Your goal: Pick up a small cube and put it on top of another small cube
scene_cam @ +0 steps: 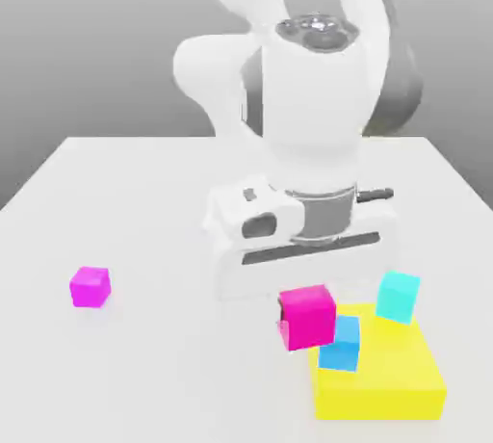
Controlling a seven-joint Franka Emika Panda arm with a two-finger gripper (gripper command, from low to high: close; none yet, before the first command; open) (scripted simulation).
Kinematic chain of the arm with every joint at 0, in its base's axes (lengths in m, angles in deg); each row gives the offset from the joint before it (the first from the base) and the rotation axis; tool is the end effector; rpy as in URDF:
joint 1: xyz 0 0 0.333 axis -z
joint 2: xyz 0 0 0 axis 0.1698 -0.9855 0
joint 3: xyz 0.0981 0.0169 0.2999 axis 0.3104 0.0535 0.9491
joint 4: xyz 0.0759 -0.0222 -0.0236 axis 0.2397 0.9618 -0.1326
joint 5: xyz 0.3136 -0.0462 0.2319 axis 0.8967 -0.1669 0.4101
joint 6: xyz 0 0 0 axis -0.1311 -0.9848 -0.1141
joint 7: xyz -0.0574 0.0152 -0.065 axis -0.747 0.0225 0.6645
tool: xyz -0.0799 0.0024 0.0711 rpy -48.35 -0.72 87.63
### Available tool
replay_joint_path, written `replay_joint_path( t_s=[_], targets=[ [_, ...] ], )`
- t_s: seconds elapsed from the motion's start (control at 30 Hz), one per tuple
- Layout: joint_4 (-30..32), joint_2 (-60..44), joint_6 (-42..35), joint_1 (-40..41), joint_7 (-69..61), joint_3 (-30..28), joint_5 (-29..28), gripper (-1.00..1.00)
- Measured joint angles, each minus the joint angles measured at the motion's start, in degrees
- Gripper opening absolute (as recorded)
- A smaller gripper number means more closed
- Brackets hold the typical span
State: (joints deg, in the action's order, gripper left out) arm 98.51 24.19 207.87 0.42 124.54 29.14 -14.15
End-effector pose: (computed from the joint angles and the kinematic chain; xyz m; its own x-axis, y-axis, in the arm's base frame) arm 0.4295 0.1034 0.2995 0.8672 -0.4979 -0.0050 -0.4980 -0.8672 -0.0059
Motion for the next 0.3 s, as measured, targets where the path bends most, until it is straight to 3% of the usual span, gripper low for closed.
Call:
replay_joint_path(
  t_s=[0.17,0.2,0.3],
  targets=[
    [3.6,-4.2,7.8,-1.1,3.9,1.3,-1.1,-1.00],
    [3.9,-5.8,9.7,-1.7,4.2,0.7,-1.4,1.00],
    [3.9,-5.8,9.7,-1.7,4.2,0.7,-1.4,1.00]
  ],
)
